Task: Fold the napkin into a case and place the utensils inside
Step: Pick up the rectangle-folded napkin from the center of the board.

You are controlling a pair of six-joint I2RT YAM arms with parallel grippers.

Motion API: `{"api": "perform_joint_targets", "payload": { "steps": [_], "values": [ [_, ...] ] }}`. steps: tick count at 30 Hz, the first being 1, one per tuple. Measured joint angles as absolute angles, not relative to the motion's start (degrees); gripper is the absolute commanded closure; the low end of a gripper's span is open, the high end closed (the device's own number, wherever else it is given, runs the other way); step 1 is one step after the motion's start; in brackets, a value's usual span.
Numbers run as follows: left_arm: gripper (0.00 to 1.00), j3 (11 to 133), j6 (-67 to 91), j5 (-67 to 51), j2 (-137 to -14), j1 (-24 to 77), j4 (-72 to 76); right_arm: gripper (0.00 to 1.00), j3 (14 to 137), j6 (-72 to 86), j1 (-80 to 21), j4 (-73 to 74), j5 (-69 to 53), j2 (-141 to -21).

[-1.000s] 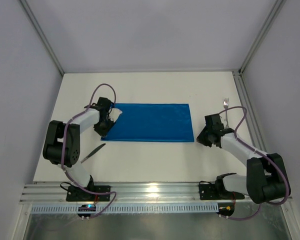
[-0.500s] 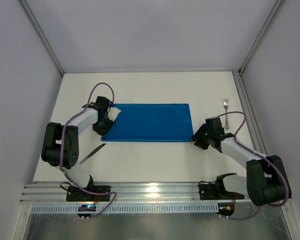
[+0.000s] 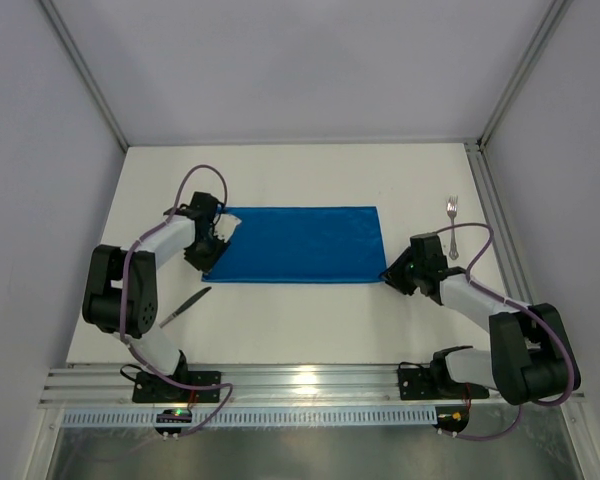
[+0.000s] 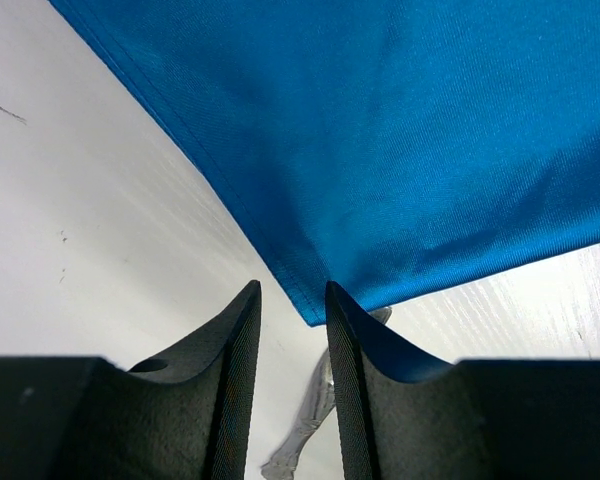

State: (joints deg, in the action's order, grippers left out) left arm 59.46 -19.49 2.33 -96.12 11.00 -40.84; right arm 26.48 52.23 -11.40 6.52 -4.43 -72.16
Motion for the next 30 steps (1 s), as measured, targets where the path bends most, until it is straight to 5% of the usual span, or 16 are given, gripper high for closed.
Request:
{"api": "perform_joint_targets", "payload": {
  "steps": [10, 18, 30],
  "values": [
    [0.66, 62.19, -19.03, -0.03, -96.12, 9.43, -43.11, 0.96, 27.9, 50.04, -11.77, 9.72, -1.23, -72.79],
    [0.64, 69.89, -16.95, -5.48, -96.73, 5.52, -45.56, 0.96, 31.35, 47.46, -12.32, 13.45, 2.42, -72.77],
    [0.57, 91.09, -9.17, -7.99, -116.79, 5.72, -43.44, 0.96, 33.01, 42.02, -12.32, 21.08, 5.32, -68.29]
  ]
}}
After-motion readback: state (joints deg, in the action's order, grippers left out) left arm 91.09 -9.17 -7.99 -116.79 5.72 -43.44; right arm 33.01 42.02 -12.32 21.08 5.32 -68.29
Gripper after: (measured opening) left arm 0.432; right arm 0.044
